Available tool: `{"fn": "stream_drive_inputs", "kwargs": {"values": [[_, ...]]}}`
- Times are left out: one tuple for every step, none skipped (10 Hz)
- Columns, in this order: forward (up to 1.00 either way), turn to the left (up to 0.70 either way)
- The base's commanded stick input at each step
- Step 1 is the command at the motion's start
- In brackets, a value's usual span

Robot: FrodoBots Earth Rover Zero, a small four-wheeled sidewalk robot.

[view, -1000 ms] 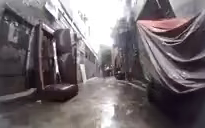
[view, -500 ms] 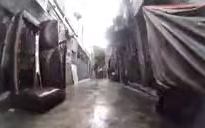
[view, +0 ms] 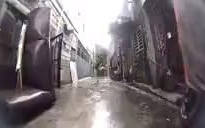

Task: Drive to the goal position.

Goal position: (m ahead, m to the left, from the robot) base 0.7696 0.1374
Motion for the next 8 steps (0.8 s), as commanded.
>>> {"fn": "stream_drive_inputs", "kwargs": {"values": [[0.99,0.00],[0.99,0.27],[0.99,0.14],[0.99,0.00],[0.99,0.00],[0.99,0.00],[0.99,0.00],[0.99,0.00]]}}
